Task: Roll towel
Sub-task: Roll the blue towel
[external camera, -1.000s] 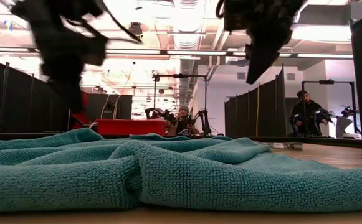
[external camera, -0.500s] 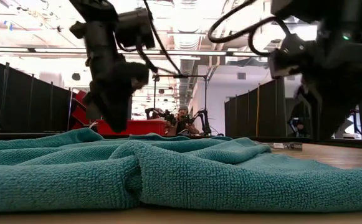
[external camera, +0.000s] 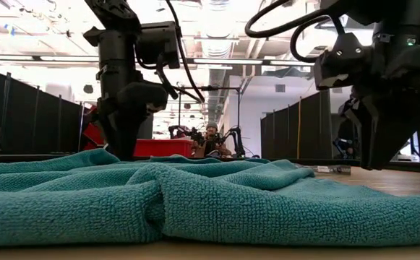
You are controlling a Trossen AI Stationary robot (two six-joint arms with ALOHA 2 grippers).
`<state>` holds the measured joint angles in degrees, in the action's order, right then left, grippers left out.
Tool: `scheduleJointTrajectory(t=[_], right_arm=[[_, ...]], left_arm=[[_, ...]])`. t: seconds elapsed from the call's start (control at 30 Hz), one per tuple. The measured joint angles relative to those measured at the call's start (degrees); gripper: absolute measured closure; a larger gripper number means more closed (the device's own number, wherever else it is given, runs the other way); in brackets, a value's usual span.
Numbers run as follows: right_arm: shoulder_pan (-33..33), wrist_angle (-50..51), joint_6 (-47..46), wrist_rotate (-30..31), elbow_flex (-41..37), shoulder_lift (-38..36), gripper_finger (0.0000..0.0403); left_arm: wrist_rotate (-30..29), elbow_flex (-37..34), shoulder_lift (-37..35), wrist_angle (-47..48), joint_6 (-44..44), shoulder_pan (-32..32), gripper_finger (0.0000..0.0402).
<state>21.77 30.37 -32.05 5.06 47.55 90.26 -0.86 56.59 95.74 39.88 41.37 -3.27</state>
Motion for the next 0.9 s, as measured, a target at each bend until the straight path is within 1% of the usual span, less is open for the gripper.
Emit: scheduleJointTrajectory(t=[0.07, 0.2, 0.27, 0.5, 0.57, 0.7, 0.9], right_arm=[[-0.15, -0.14, 0.75, 0.02, 0.00, 0.00, 0.0310], [-0.28, -0.25, 1.95, 0.02, 0.00, 0.00, 0.0310], [-0.30, -0.25, 2.13, 0.02, 0.00, 0.00, 0.0310], [-0.49, -0.24, 2.33, 0.02, 0.00, 0.00, 0.0310], [-0.35, -0.28, 2.17, 0.02, 0.00, 0.00, 0.0310], [-0.28, -1.13, 2.11, 0.02, 0.00, 0.00, 0.0310], [-0.52, -1.81, 2.11, 0.02, 0.02, 0.00, 0.0310]], left_arm=[[0.18, -0.01, -0.01, 0.08, -0.18, -0.11, 0.0330], [0.37, -0.06, -0.01, 0.07, -0.67, -0.38, 0.0381], [0.37, -0.06, -0.01, 0.14, -1.36, -0.58, 0.0396], [-1.24, -0.08, -0.01, 3.13, -0.98, -0.58, 0.0401], [0.18, -0.08, -0.01, 3.41, -0.93, -0.58, 0.0402], [2.25, -0.08, -0.01, -0.03, -1.73, -0.59, 0.0401], [4.47, -0.08, 0.01, -0.34, -2.72, -0.75, 0.0370]])
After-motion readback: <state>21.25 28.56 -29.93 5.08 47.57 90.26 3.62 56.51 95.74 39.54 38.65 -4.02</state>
